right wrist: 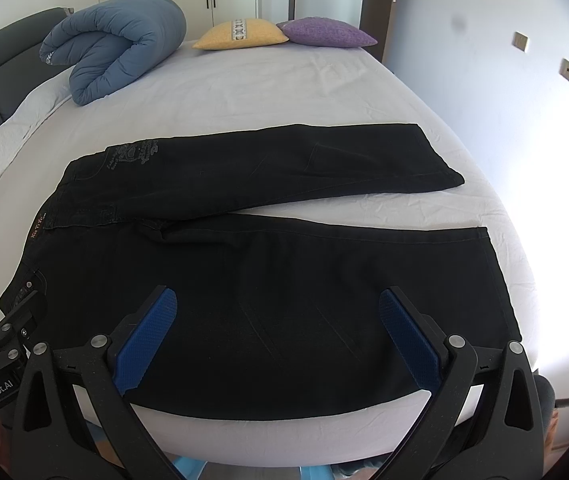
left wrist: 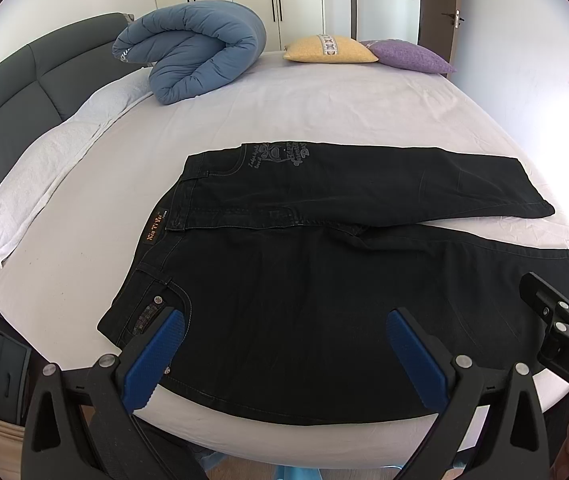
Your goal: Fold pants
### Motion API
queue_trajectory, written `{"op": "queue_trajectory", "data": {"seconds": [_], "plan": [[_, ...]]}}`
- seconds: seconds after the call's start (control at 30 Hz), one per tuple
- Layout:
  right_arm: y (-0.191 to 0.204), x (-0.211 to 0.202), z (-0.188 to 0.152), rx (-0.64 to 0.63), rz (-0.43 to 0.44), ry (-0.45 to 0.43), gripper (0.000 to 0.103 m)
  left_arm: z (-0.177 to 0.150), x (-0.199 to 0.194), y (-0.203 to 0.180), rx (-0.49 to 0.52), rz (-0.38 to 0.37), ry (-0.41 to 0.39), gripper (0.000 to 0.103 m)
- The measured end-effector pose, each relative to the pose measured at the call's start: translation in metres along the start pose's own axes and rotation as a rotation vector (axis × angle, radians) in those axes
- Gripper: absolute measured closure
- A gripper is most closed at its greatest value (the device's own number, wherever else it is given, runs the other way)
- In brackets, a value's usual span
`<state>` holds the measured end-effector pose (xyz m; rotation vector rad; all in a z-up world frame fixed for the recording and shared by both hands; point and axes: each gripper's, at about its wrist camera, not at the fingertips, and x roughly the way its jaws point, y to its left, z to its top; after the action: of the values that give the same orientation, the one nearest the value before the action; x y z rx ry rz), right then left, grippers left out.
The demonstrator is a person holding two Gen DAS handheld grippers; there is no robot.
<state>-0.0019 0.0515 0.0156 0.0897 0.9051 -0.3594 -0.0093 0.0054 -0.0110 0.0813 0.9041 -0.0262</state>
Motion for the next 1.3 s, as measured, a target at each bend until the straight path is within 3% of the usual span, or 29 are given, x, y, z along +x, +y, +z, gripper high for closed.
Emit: {"op": "queue_trajectory", "data": {"seconds": [0.87,1.17,1.3], "plan": [[0.008,0.001,0.0,-0.011,0.023,0.006,0.0,-0.002,0.004,0.003,-0.004,0.003,0.007,0.0],[0.018,0.02,0.013,-0.049,0.045,0.018,0.0,0.02,0.014,0.014,0.015,0.035,-0.08,0.0],[0.023,0.038,0.039,-0.105,0.132,-0.008,0.0,0.049,0.036,0.031,0.064,-0.029,-0.08,0.0]]}}
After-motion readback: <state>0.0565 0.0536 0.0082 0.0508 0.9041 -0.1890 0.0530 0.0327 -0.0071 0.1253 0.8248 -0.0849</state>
